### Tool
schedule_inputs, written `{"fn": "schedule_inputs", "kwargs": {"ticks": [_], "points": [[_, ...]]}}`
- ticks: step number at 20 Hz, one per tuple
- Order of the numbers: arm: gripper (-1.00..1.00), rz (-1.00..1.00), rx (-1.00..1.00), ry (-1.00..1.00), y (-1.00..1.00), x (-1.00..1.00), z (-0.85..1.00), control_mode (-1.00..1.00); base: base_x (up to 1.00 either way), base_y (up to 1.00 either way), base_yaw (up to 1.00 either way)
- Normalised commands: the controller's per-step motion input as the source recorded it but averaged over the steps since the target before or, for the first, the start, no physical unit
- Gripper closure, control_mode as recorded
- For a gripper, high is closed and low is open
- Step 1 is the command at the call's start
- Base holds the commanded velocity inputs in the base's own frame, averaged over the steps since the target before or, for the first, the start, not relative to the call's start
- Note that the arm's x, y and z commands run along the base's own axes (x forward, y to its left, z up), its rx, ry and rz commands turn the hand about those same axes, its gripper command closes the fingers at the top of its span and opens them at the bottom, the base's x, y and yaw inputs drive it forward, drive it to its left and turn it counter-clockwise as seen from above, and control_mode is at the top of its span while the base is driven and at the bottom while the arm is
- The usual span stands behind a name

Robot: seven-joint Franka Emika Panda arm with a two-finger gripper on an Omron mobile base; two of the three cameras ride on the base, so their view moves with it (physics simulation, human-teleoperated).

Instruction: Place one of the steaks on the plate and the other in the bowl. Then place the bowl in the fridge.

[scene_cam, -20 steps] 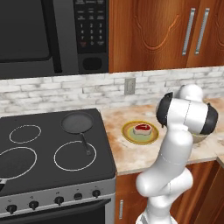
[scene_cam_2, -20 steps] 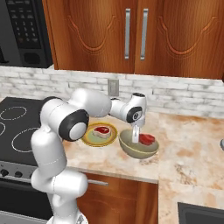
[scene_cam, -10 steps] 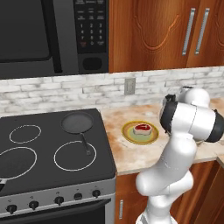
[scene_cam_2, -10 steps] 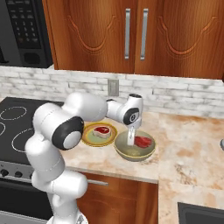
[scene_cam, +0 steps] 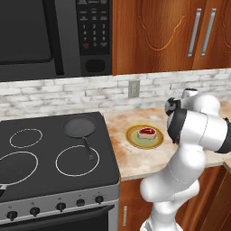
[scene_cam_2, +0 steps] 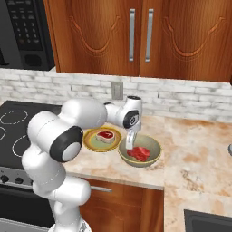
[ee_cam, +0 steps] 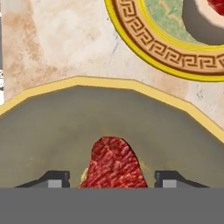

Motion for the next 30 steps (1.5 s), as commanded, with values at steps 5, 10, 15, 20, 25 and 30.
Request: {"fn": "schedule_inputs", "kwargs": {"ticks": [5,10,15,20,25,30], "points": [[-1.00,0.00,-0.03,0.00,0.00,-0.06,0.24,-1.00,0.00,0.00,0.00],[-1.00,-0.04,-0.01,-0.05,0.00,-0.89,0.28,-1.00,0.00,0.00,0.00],[-1.00,0.00,0.00,-0.11,-0.07,-0.86,0.07,-1.00,0.00,0.00,0.00],[-1.00,0.01,0.00,-0.12,0.07,-0.77,0.13,-1.00,0.00,0.00,0.00],[-1.00,0.06,-0.06,-0.07,0.29,-0.51,0.32,-1.00,0.00,0.00,0.00],[-1.00,0.18,-0.11,-0.01,0.51,-0.28,0.18,-1.00,0.00,0.00,0.00]]}}
